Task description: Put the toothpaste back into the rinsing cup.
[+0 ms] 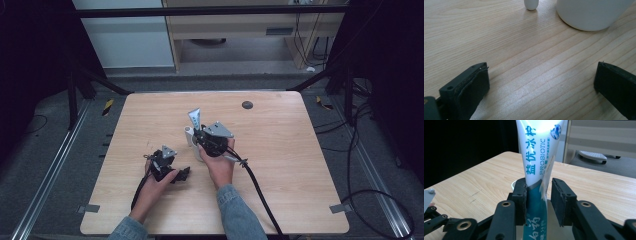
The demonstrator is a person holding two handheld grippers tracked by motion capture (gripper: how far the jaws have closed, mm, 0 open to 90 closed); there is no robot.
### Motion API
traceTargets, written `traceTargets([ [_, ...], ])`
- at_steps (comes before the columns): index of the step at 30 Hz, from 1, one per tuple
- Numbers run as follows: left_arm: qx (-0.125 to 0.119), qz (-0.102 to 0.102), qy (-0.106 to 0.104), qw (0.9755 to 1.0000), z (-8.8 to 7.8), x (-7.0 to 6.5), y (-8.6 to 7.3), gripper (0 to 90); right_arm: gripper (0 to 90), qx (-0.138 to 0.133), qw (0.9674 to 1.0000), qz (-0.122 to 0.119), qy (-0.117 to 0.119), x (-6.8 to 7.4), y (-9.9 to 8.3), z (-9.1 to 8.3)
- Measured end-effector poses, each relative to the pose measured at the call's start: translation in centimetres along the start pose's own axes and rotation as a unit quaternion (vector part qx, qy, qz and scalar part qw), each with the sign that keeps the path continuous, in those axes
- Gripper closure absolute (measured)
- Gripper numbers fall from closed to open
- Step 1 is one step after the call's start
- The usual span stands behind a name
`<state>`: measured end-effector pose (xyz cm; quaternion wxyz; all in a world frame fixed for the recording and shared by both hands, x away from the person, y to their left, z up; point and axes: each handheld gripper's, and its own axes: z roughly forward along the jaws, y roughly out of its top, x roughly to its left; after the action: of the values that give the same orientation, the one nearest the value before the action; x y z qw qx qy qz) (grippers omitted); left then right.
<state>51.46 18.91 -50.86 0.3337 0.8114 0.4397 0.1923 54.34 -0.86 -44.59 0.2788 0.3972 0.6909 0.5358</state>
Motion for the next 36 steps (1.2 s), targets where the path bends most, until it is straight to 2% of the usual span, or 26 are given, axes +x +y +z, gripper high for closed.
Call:
traceTargets([
  [10,0.000,0.001,0.000,1.0000,0.0,0.0,0.0,0.0,55.4,0.006,1.0000,0.002,-0.001,0.0,0.4,-0.2],
  [21,0.001,0.002,0.000,1.0000,0.0,0.0,0.0,0.0,45.7,0.025,0.9996,-0.010,-0.004,-0.2,1.2,-0.9],
  [26,0.001,0.002,-0.001,1.0000,0.0,0.0,0.0,0.0,39.4,0.049,0.9986,-0.020,-0.004,-0.3,1.6,-1.6],
  [32,-0.001,0.002,-0.002,1.0000,0.1,0.0,0.1,0.0,33.6,0.088,0.9956,-0.032,-0.003,-1.0,2.1,-2.2],
  [36,-0.001,0.002,-0.002,1.0000,0.1,0.0,0.1,0.0,30.8,0.092,0.9948,-0.044,-0.002,-1.2,2.6,-2.9],
])
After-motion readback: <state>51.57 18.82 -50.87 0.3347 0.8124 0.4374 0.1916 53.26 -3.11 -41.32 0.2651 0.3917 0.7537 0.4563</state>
